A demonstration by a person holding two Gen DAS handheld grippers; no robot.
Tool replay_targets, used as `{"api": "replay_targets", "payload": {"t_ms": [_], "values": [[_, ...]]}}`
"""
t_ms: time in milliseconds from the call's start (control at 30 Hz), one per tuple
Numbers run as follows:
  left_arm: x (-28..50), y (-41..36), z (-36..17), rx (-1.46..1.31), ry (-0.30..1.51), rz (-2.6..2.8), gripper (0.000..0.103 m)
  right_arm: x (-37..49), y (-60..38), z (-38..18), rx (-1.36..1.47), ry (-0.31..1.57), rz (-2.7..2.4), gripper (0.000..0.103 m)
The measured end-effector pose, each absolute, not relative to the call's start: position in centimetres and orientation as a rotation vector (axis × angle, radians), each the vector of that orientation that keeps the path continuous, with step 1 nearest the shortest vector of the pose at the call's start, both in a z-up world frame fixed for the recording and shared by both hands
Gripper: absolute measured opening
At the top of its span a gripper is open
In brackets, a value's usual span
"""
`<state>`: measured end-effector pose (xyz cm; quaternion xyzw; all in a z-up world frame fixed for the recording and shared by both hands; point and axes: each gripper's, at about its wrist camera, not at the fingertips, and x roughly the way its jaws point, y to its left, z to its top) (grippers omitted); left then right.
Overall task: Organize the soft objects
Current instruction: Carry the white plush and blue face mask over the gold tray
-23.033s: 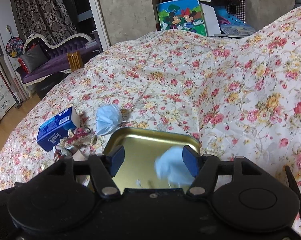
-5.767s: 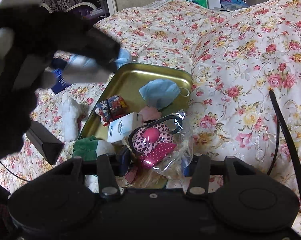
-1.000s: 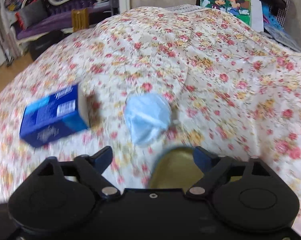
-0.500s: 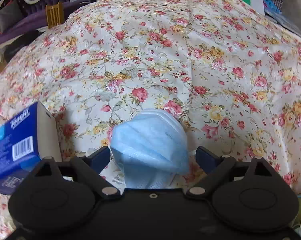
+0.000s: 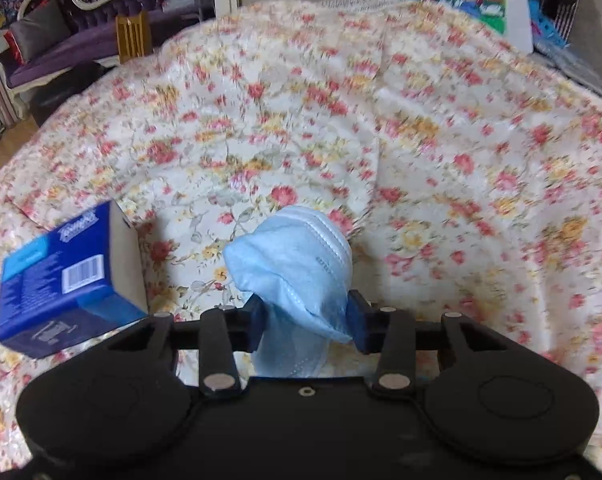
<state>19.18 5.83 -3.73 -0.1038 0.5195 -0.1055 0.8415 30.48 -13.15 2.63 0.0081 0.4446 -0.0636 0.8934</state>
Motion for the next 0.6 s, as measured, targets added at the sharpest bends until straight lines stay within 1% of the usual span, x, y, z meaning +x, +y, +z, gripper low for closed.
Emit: {"api": "replay_targets", "payload": {"t_ms": [300, 600], "values": [[18.3, 6.3, -3.3, -0.231, 1.088, -0.212, 0.032, 22.2, -15.6, 9.2, 0.007, 0.823, -0.106, 0.041], [16.4, 6.4, -2.3, -0.194, 1.061, -0.199, 0.032, 12.3, -16.9, 11.1, -0.036, 0.802, -0.074, 0.042]]}}
